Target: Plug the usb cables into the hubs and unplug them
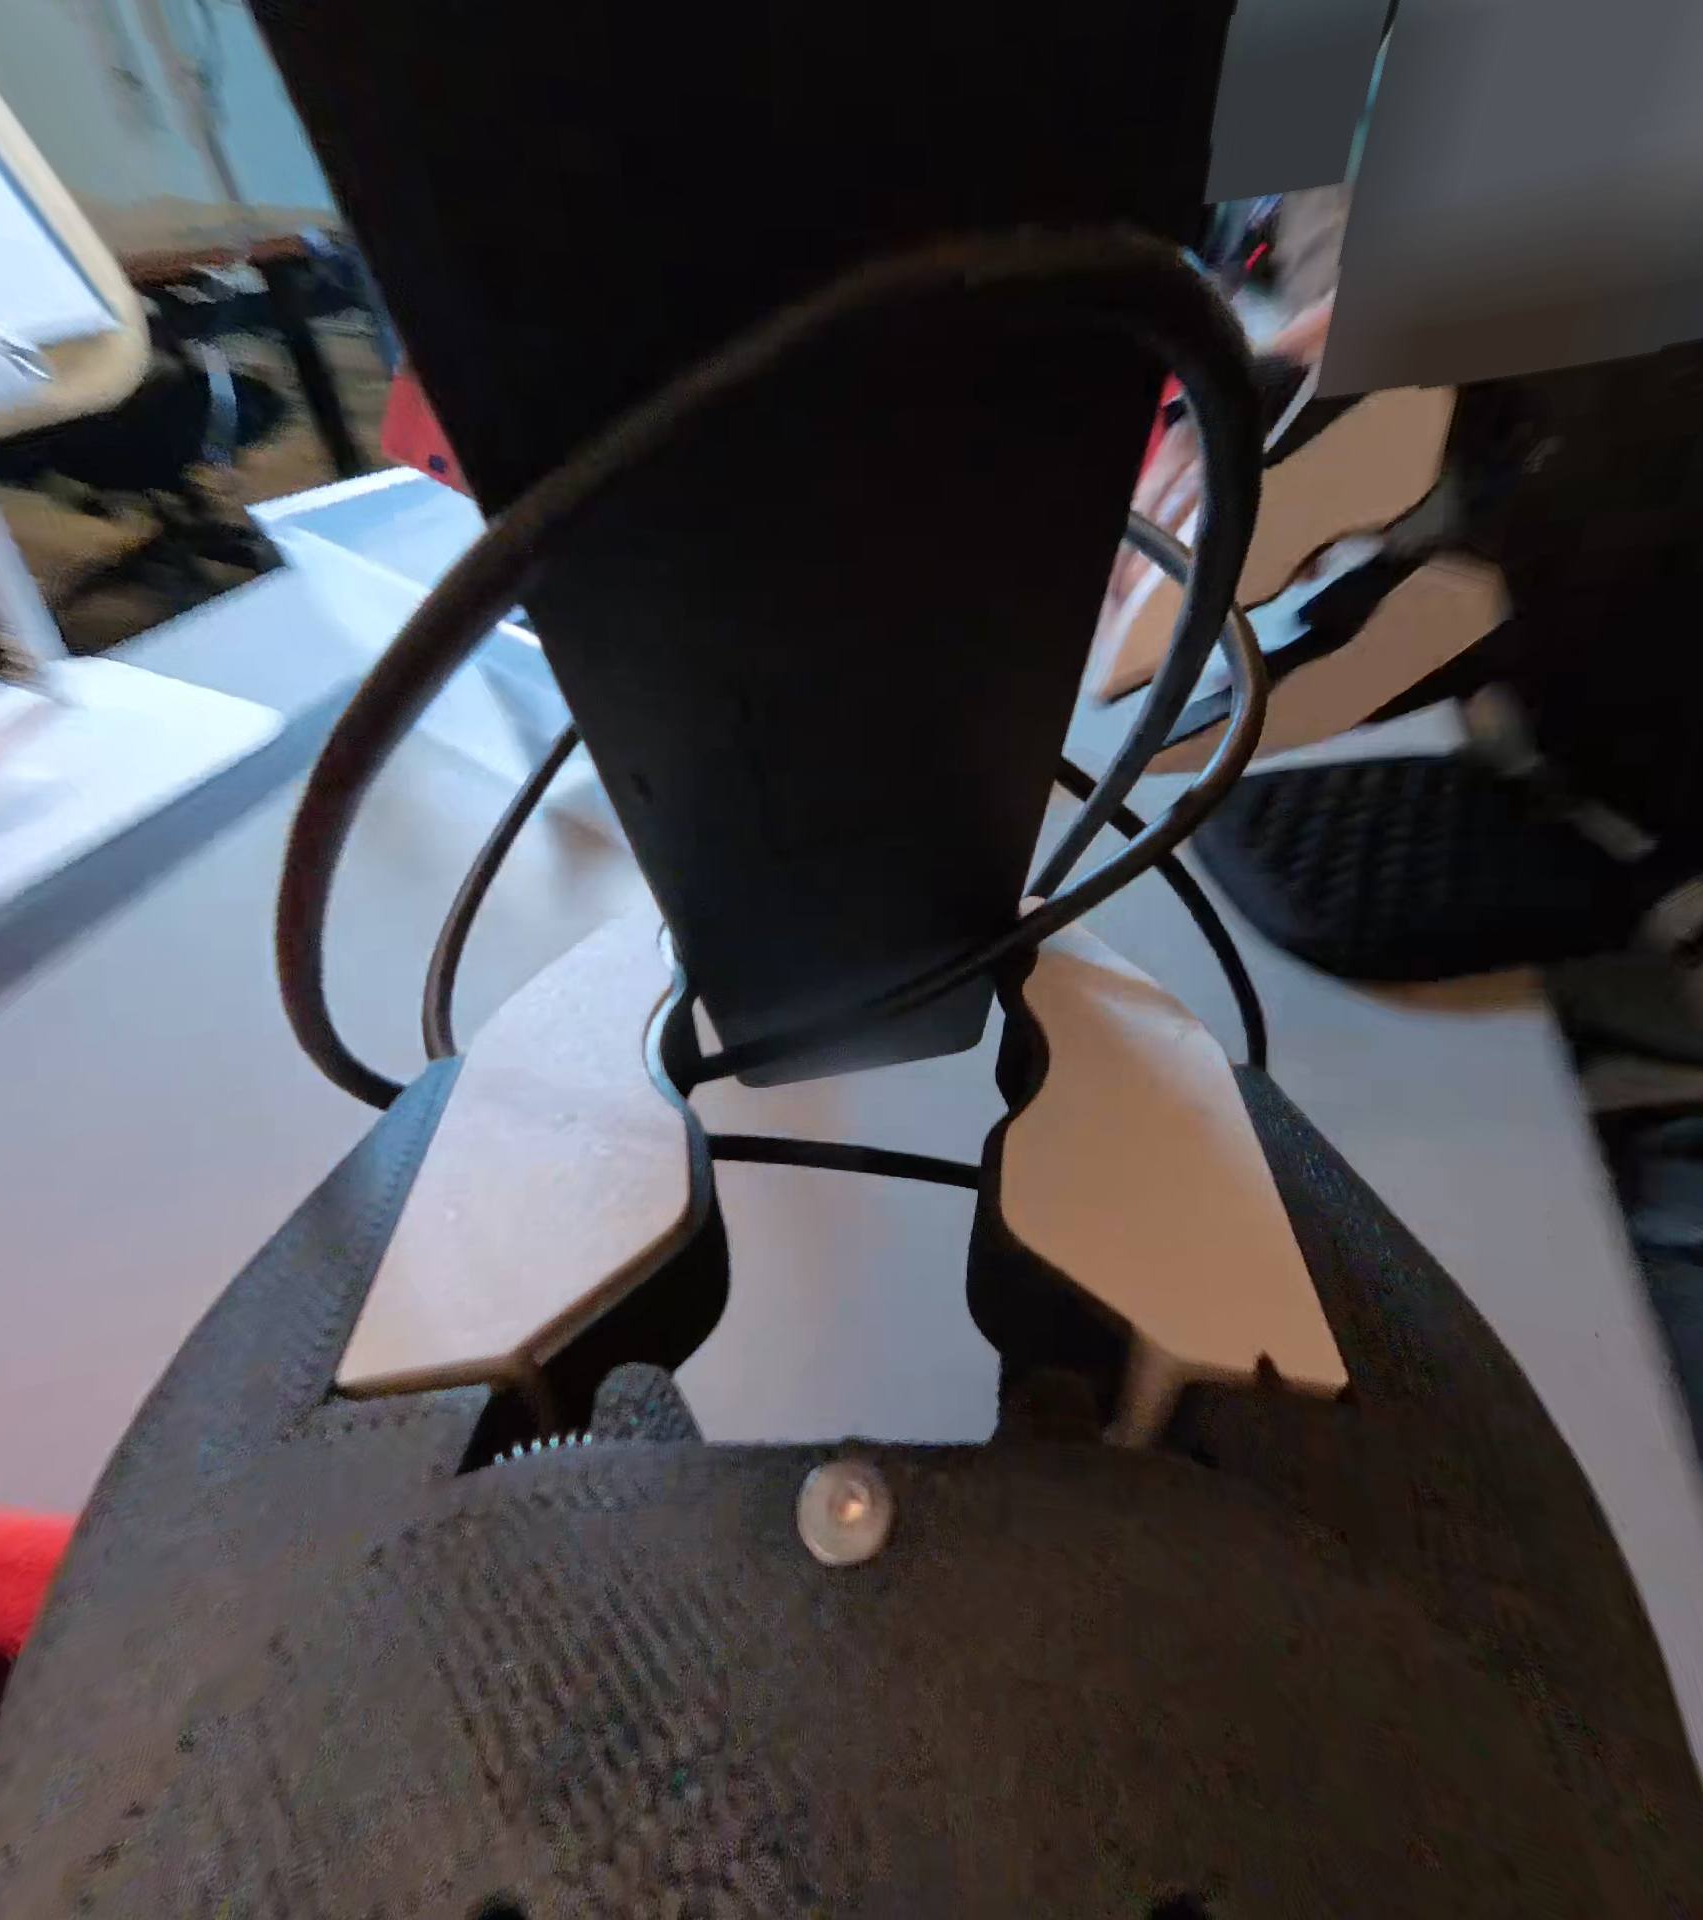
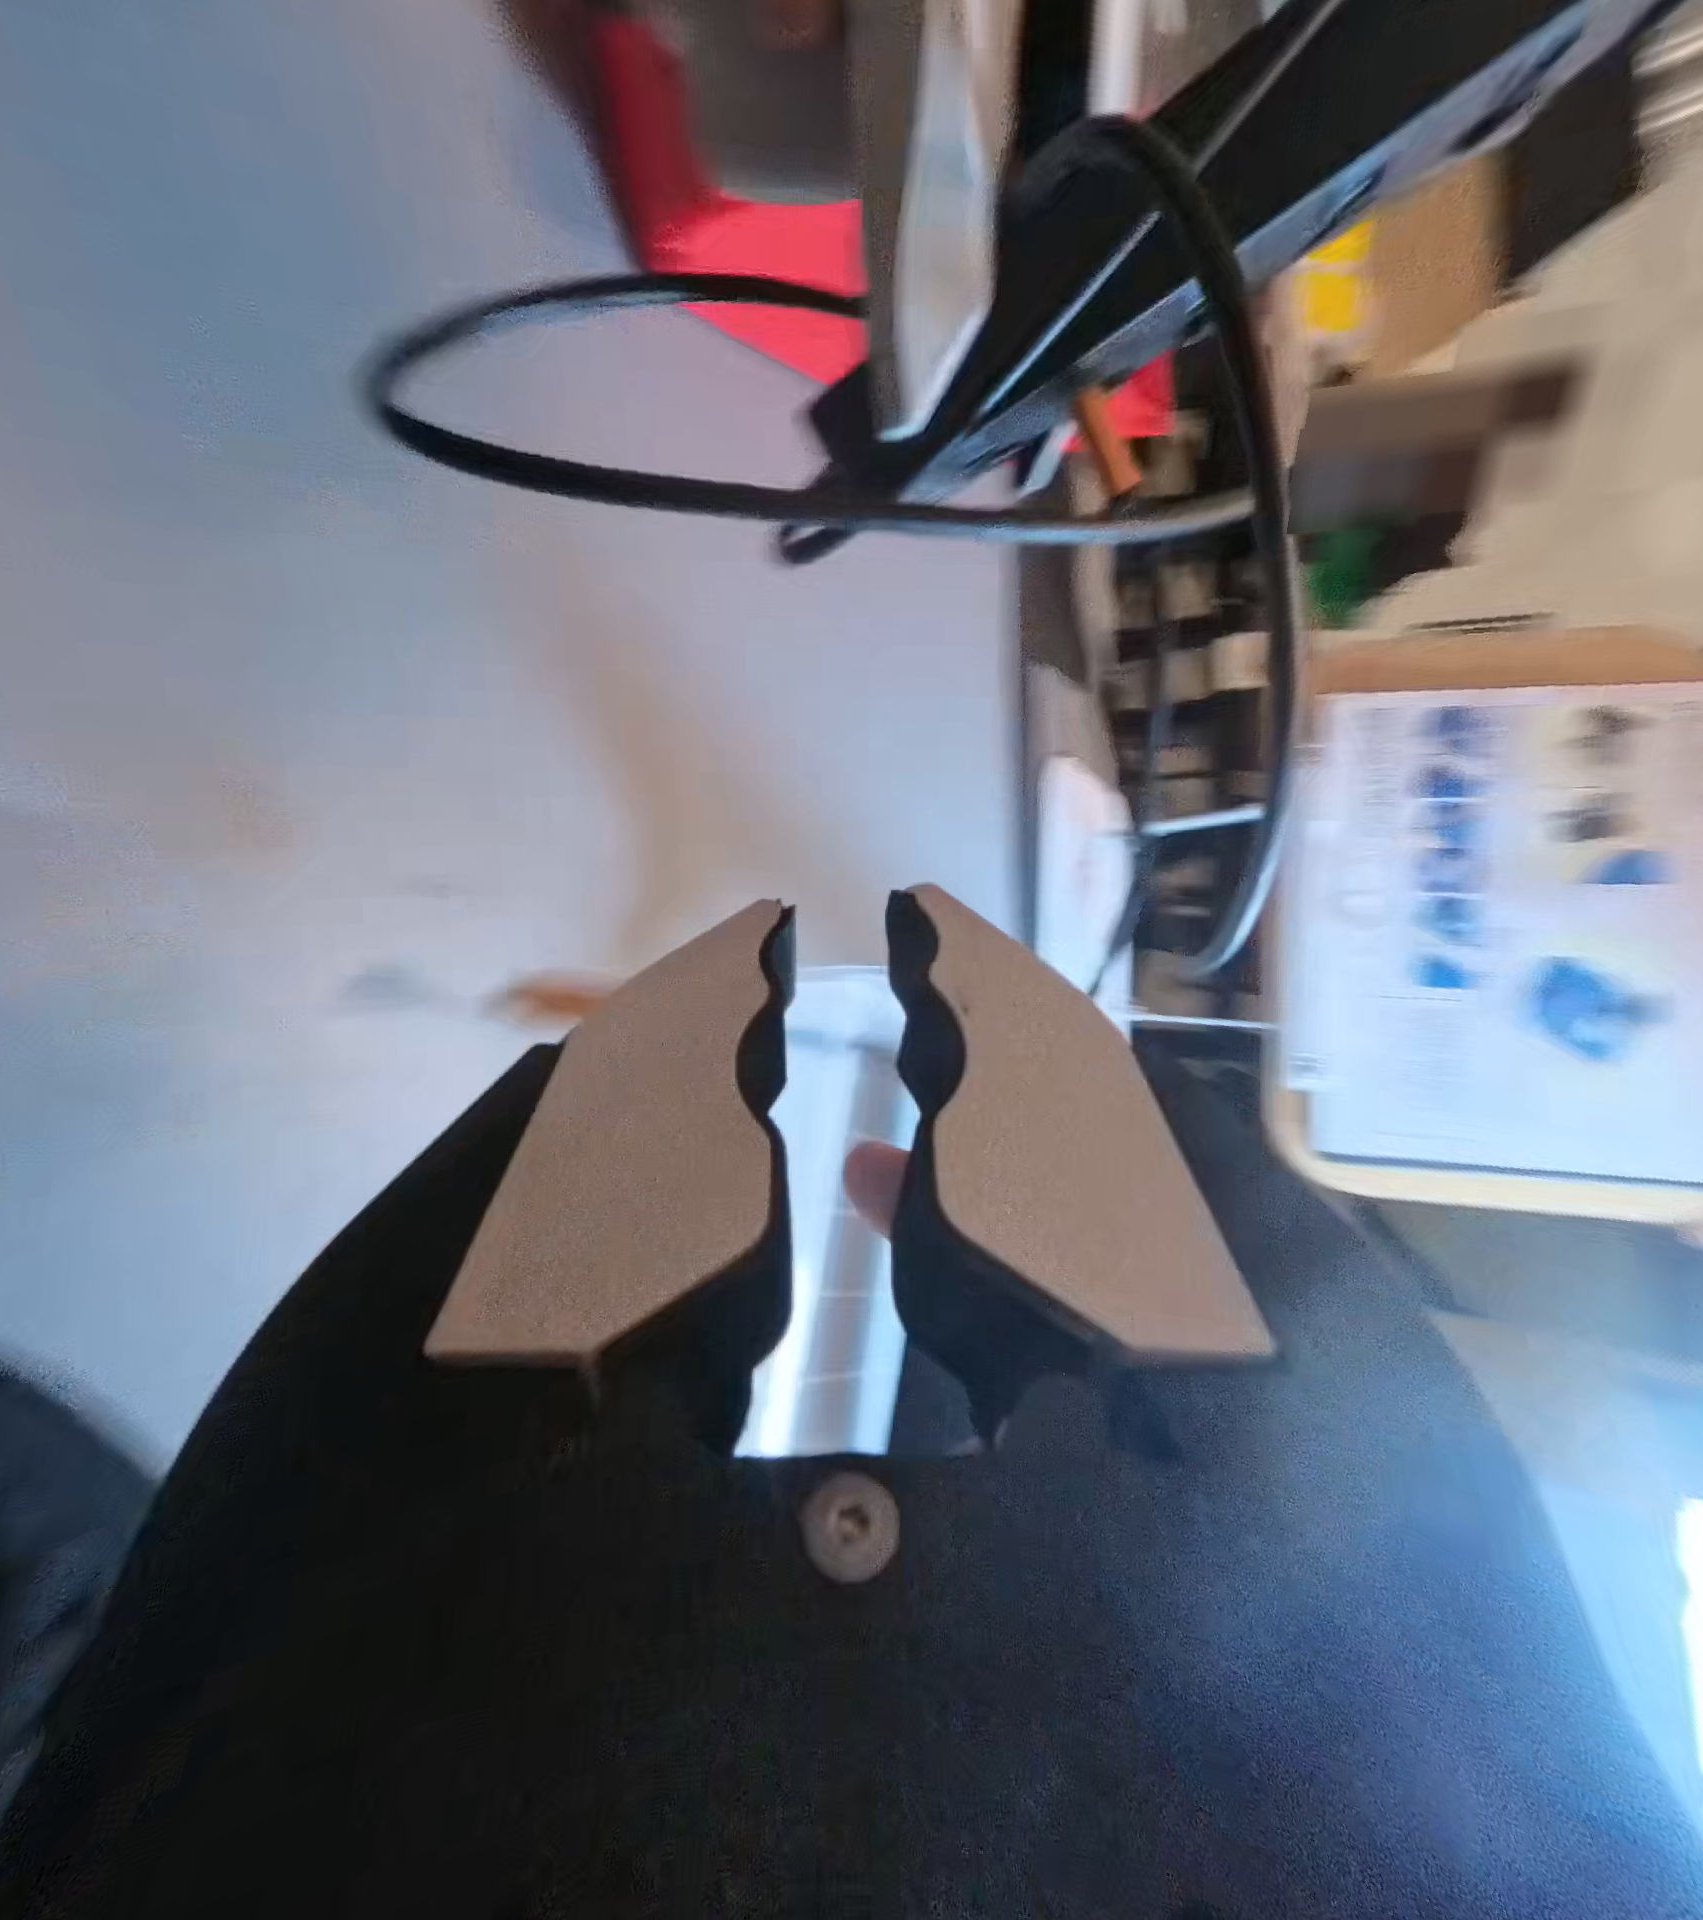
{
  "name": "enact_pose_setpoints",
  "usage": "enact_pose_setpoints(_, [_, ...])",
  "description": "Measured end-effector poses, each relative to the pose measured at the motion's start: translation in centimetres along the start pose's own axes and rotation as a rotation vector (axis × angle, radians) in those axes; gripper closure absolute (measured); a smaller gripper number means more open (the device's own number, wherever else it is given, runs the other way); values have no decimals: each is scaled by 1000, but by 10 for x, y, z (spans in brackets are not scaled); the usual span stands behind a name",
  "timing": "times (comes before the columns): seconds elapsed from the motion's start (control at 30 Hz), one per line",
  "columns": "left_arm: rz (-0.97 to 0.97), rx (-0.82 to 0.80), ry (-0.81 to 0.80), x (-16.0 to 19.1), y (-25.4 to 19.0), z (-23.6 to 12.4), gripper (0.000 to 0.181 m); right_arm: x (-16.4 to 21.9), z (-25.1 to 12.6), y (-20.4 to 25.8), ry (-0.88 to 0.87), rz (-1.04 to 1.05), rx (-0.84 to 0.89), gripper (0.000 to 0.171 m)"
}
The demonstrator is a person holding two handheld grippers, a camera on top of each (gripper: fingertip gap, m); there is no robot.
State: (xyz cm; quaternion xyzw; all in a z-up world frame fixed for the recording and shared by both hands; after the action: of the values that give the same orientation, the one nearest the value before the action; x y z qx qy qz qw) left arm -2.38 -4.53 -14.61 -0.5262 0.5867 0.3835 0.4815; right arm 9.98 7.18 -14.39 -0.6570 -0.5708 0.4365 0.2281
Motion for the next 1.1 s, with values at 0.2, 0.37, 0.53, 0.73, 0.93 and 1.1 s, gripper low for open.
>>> enact_pose_setpoints(0.2, [362,-152,93,-1,-10,-5,126,-39,-63,-55,-485,304,32,158])
enact_pose_setpoints(0.37, [427,-118,92,-4,-30,2,125,-58,-23,-69,-354,306,72,159])
enact_pose_setpoints(0.53, [380,-91,21,-11,-26,-11,126,-52,19,-58,-297,311,-52,161])
enact_pose_setpoints(0.73, [166,62,21,-4,-18,-14,126,-56,28,-50,-265,141,-17,150])
enact_pose_setpoints(0.93, [-120,230,64,5,-23,-2,125,-62,45,-31,-135,-121,124,152])
enact_pose_setpoints(1.1, [-191,263,107,12,-27,5,125,-56,57,-19,-70,-191,172,163])
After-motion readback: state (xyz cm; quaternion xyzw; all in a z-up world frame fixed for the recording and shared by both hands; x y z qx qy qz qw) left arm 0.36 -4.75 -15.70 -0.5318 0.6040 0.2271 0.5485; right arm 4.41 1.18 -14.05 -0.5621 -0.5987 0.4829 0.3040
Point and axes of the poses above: each gripper's, where its closed fingertips meet, z out along the fingers, x out of its underside, y = z × x across the jaws, the point moved 5 cm from there along -z, back along the fingers, and after that the axes turned 3 degrees about -z, right-handed, at the moved point
